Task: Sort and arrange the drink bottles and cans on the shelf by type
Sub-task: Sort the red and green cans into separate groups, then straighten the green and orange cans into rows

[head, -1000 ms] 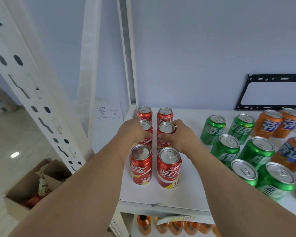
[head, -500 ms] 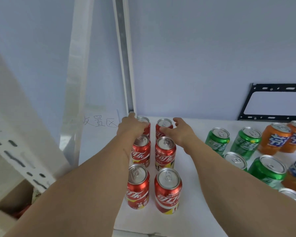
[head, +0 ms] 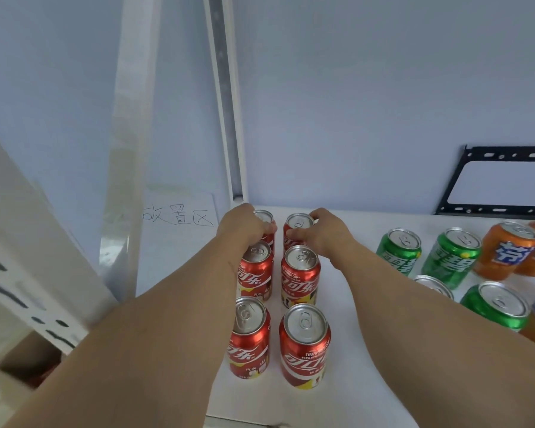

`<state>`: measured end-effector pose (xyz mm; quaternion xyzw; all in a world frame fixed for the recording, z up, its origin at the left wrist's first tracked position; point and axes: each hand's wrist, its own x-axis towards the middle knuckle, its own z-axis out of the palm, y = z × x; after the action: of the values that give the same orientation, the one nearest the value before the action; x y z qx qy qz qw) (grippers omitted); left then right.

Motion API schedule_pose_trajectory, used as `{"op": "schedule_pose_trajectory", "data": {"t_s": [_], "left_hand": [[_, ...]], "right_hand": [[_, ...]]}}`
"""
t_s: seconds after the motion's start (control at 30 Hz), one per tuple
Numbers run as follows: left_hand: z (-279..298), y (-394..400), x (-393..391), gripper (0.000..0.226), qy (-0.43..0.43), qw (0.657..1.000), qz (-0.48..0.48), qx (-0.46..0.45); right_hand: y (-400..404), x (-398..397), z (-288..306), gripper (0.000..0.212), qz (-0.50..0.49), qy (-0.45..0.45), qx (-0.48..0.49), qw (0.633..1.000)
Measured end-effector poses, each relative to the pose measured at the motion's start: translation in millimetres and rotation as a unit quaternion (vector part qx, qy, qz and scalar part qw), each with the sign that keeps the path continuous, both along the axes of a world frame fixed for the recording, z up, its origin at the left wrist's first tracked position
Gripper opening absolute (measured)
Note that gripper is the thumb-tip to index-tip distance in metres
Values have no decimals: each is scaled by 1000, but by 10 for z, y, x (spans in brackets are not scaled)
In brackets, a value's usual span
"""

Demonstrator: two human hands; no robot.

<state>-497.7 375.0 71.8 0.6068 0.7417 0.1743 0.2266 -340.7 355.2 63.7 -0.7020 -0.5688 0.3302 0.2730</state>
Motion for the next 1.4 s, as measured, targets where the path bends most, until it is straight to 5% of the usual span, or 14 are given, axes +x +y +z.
{"op": "schedule_pose_trajectory", "data": {"t_s": [0.17, 0.3, 0.47, 0.6, 0.83, 1.1, 1.27, 1.4], "left_hand": [[44, -36, 10, 79, 23, 1000, 0, 0], [308, -147, 259, 61, 106, 989, -70, 81], [509, -271, 1015, 49, 36, 972, -200, 117], [429, -392, 1603, 72, -80, 965, -249, 32], [23, -380, 2017, 94, -216, 955, -193, -58], [-81, -374, 2184, 67, -127, 973, -191, -31], [-92, -344, 2175, 40, -141, 971, -192, -17], [-77, -341, 2165, 43, -163, 969, -182, -30]], "right_hand": [[-158, 64, 137, 87, -1, -5, -17, 1000], [-409, 369, 499, 63, 27, -139, -5, 990], [-704, 1084, 746, 44, 6, -238, 3, 971], [-849, 1751, 601, 56, -57, -171, 14, 983], [-766, 2334, 334, 80, -45, -92, 2, 995], [-584, 2485, 82, 93, -91, -41, -47, 994], [-577, 2535, -81, 61, -86, 15, -25, 996], [-608, 2533, -43, 53, -64, -2, -30, 997]]}}
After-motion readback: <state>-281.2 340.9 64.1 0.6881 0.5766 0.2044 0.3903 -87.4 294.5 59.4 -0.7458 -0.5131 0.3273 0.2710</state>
